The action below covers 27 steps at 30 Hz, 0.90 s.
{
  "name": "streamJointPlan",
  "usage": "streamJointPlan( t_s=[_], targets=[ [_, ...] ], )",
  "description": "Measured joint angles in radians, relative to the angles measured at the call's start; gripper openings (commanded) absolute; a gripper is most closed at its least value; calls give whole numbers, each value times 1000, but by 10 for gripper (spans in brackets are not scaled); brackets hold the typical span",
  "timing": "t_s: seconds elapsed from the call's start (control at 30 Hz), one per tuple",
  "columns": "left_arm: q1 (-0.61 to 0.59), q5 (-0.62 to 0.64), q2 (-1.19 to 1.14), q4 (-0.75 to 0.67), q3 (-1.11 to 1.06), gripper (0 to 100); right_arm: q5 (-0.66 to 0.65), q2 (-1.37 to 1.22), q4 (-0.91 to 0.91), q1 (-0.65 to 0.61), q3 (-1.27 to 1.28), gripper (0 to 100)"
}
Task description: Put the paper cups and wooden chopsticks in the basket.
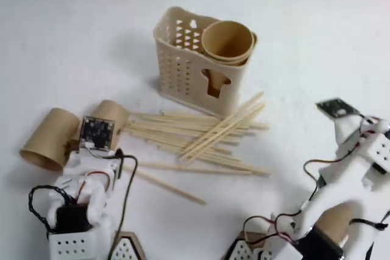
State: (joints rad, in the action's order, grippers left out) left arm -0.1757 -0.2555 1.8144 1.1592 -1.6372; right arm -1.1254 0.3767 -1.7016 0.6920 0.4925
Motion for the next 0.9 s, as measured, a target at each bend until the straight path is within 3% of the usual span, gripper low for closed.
streamJointPlan(
  t_s=[0.5,0.9],
  targets=[
    [0,0,0,0,0,179,265,120,-2,-338,-236,19],
    [0,0,0,0,0,179,282,173,155,-459,92,25]
  ],
)
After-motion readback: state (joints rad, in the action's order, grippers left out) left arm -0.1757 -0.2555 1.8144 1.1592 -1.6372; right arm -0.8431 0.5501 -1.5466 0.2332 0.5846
